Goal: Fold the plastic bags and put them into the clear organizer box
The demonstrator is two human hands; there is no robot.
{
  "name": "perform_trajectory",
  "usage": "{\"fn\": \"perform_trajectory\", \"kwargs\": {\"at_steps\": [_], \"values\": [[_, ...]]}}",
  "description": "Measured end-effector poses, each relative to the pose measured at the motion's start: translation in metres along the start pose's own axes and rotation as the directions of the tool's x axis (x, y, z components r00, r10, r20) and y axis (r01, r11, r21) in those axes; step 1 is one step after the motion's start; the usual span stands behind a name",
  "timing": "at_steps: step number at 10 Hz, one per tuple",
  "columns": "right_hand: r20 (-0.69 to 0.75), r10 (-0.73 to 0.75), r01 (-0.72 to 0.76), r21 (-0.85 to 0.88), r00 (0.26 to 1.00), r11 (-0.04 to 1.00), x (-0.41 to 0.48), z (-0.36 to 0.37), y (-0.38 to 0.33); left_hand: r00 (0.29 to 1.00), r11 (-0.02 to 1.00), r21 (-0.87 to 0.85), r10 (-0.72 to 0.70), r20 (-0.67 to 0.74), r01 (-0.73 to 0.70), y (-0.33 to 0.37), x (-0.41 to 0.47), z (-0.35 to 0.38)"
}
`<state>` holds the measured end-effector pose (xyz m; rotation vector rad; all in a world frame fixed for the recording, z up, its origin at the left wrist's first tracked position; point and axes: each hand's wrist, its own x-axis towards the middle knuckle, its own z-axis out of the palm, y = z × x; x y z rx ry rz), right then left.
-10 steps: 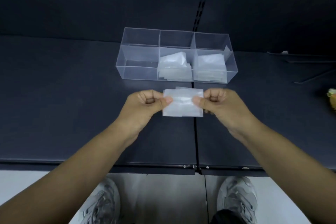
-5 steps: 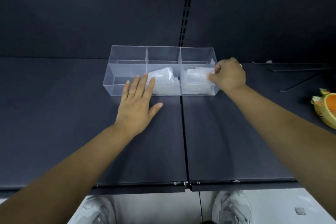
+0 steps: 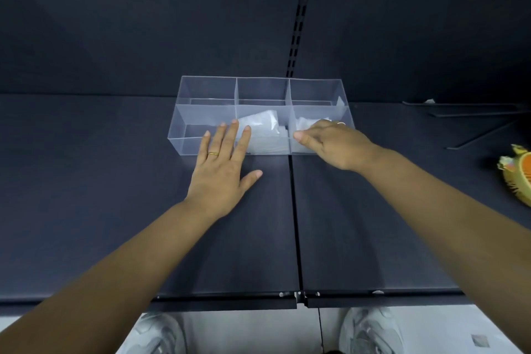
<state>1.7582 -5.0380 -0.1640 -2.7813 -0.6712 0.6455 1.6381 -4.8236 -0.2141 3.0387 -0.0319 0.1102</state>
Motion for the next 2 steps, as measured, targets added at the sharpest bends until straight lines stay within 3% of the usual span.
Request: {"fn": "perform_trajectory", "kwargs": {"at_steps": [1, 2], "values": [[0.092, 0.028, -0.025, -0.037, 0.995, 0.999, 0.000, -0.005, -0.007, 0.999, 1.000, -0.011, -0.003, 0.052, 0.004, -0.002, 0.002, -0.007], [-0.003, 0.006, -0.007, -0.048, 1.000, 0.999, -0.017, -0.015, -0.013, 0.986, 0.987, -0.150, -0.024, 0.164, 0.049, -0.002, -0.004, -0.031]]}}
